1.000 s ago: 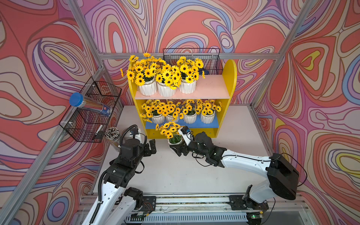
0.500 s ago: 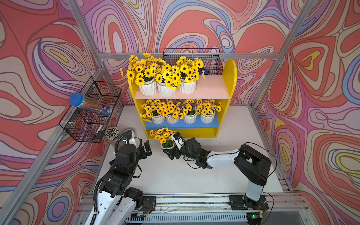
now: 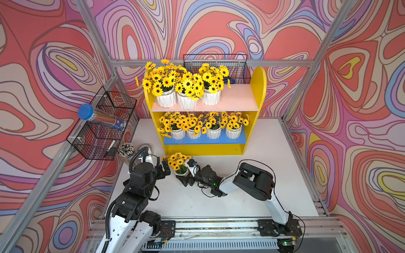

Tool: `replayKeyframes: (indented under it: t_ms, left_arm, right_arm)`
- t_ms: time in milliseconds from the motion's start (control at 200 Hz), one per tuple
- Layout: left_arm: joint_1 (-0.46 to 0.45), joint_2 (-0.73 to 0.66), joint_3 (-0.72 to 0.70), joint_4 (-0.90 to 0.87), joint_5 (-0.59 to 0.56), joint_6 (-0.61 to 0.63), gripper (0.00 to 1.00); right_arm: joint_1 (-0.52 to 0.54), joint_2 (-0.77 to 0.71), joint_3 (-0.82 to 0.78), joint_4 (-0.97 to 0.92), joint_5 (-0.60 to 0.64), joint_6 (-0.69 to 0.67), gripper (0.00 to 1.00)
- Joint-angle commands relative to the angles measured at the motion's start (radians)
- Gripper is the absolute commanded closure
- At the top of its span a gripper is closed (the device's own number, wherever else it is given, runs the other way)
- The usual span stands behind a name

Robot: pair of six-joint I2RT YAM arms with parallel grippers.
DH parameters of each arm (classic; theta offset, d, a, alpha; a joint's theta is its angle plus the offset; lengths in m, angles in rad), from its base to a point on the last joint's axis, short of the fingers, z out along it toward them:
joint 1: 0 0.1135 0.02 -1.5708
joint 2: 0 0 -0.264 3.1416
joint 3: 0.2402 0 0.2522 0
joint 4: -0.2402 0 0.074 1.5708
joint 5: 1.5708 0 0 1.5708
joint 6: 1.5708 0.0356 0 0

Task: Take the sunflower pots off the shelves
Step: Place the sunflower pot at the center of the board.

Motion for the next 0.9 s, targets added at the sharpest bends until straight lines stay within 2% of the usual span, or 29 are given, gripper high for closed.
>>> replayKeyframes:
  t_ms: [0,225,396,456,556,656,726,816,896]
  left_arm:
    - [-0.001,0.001,-0.008,0.021,0.001,-0.011,0.00]
    - [-0.002,0.006,-0.007,0.025,0.008,-0.011,0.00]
    - [-0.002,0.003,-0.011,0.030,0.015,-0.011,0.00]
    - [0.000,0.003,-0.011,0.032,0.019,-0.010,0.00]
    - [0.000,-0.002,-0.012,0.032,0.021,-0.011,0.00]
    - [-0.001,-0.012,-0.017,0.039,0.024,-0.011,0.00]
    - [-0.001,-0.015,-0.020,0.041,0.027,-0.012,0.00]
    - [-0.002,-0.016,-0.020,0.039,0.033,-0.012,0.00]
    - [-0.002,-0.018,-0.020,0.038,0.039,-0.012,0.00]
  right_arm:
    - [0.001,0.052,0.072,0.042,0.002,-0.012,1.00]
    - [-0.001,0.221,0.191,-0.036,0.004,-0.015,1.00]
    - [0.000,0.271,0.233,-0.109,0.035,-0.025,1.00]
    - [-0.001,0.268,0.236,-0.141,0.034,-0.027,0.75]
    - [0.000,0.260,0.249,-0.208,0.053,-0.031,0.53]
    - [0.000,0.262,0.260,-0.234,0.069,-0.044,0.34]
    - [0.000,0.267,0.277,-0.265,0.073,-0.056,0.27]
    - [0.000,0.273,0.265,-0.239,0.084,-0.056,0.03]
    - [0.001,0.274,0.239,-0.200,0.097,-0.043,0.02]
